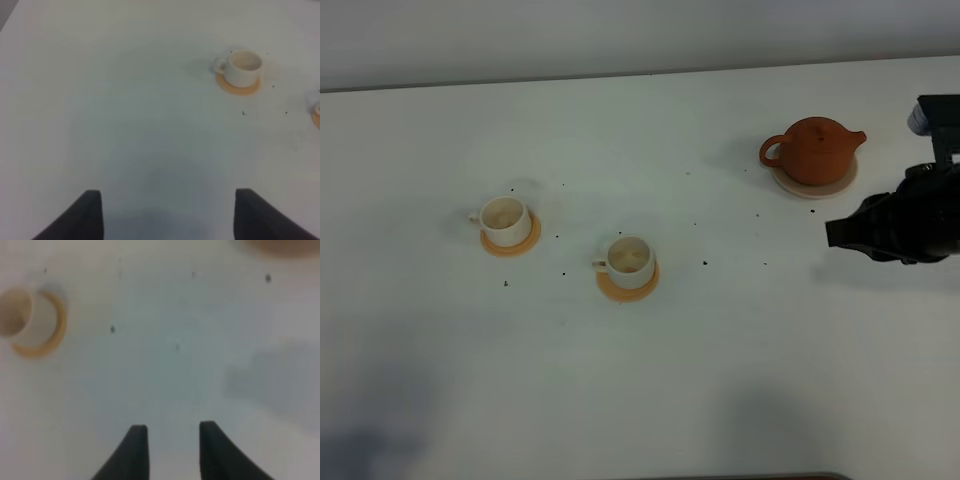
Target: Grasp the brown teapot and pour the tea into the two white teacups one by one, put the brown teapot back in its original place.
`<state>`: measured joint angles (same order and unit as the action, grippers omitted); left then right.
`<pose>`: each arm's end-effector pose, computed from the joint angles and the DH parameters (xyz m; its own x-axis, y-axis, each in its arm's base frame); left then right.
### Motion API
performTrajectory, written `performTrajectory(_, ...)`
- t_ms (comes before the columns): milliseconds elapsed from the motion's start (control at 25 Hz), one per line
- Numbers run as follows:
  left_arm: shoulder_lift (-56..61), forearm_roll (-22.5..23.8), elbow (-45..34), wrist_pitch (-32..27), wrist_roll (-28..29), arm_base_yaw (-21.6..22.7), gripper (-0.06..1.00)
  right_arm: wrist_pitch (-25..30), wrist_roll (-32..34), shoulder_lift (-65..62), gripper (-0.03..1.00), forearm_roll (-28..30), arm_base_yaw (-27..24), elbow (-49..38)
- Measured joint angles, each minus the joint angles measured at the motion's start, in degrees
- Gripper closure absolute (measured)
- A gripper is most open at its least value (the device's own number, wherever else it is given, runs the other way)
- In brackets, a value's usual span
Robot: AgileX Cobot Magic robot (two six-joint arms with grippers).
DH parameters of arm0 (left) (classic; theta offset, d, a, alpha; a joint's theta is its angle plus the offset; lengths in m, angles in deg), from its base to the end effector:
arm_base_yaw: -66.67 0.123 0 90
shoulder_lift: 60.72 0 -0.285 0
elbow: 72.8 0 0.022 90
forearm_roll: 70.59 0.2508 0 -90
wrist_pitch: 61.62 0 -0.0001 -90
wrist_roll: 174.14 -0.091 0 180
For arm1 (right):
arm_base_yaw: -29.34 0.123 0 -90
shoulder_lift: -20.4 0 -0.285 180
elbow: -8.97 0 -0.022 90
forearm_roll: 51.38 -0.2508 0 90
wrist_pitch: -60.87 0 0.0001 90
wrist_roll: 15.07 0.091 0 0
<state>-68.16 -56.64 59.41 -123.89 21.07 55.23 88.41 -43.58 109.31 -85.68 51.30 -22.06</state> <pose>-0.0058 0.0210 0.2808 -0.4378 -0.0607 -0.8970 -0.0592 0.9975 -0.0387 0.2465 0.1250 0.2314 -0.7657 -0.2605 -0.5881 -0.4706 0.8501 0.2363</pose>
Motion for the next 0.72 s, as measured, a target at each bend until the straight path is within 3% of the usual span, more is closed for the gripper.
performTrajectory(520, 0.0, 0.05, 0.0, 0.0, 0.0, 0.0, 0.39, 9.18, -4.99, 18.41, 0.73, -0.23, 0.0, 25.11)
performTrajectory(720, 0.0, 0.05, 0.0, -0.02, 0.0, 0.0, 0.39, 9.27, -5.85, 20.72, 0.73, 0.16, 2.72, 30.33)
